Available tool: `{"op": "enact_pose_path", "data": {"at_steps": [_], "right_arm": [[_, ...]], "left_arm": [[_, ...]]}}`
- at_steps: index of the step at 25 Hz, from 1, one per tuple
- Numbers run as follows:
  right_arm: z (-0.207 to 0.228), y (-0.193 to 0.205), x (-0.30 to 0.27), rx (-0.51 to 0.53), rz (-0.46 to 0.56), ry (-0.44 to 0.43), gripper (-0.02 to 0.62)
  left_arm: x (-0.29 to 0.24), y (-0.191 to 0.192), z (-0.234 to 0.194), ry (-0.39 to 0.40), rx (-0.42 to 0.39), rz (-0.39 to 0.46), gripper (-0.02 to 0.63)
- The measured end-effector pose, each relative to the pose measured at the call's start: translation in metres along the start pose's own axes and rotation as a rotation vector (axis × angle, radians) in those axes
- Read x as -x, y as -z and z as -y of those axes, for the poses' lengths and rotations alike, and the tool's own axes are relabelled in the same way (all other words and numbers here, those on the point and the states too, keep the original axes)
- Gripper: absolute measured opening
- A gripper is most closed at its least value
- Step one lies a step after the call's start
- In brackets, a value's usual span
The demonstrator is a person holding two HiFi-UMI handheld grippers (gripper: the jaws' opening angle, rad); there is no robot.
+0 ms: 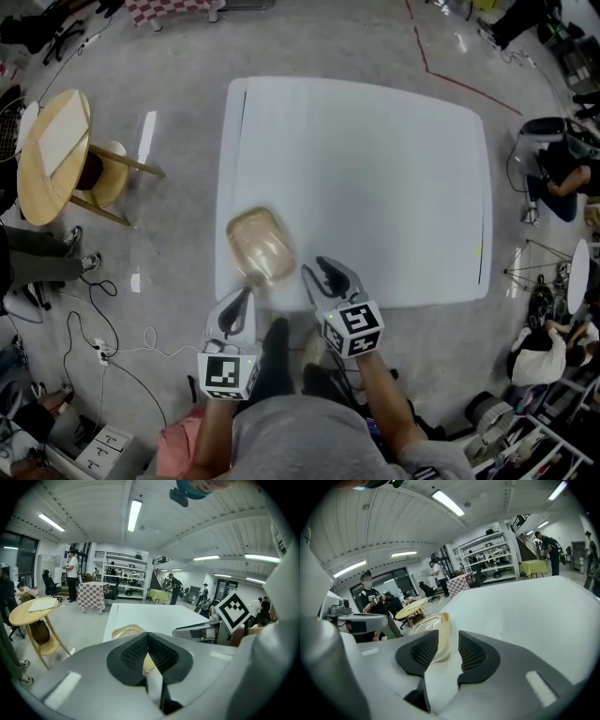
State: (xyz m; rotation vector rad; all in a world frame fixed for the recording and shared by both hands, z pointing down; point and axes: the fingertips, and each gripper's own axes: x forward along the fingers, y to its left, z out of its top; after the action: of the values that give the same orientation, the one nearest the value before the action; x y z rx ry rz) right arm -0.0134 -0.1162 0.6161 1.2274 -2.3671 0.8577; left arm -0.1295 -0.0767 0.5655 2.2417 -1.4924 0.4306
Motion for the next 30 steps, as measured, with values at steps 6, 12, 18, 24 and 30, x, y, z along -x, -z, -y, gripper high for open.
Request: {"op": "enact_pose_path", "data": {"at_steps": [6, 12, 18, 24, 30], "right_arm": [[-0.003, 0.012, -0.015, -0.137, -0.045, -0.093, 0.219], [-0.006, 0.023, -0.026, -0.169, -0.087, -0.121, 0.257], [-0.010, 0.030, -0.034, -0.173, -0.113, -0.123, 0.261], [-0.008, 0.033, -0.040, -0.193, -0.123, -0.117, 0.249], [-0.009, 0.036, -0.039, -0.200, -0.134, -0.116, 0.195]], "left_arm": [[-0.002, 0.006, -0.007, -0.001, 0.007, -0.016, 0.011], [-0.005, 0.008, -0.013, -0.002, 0.004, -0.024, 0.011], [-0.005, 0.006, -0.019, -0.010, 0.012, -0.008, 0.011], [-0.007, 0.007, -0.028, -0.025, 0.020, -0.008, 0.011], [-0.003, 0.005, -0.028, -0.029, 0.026, 0.008, 0.011]]}}
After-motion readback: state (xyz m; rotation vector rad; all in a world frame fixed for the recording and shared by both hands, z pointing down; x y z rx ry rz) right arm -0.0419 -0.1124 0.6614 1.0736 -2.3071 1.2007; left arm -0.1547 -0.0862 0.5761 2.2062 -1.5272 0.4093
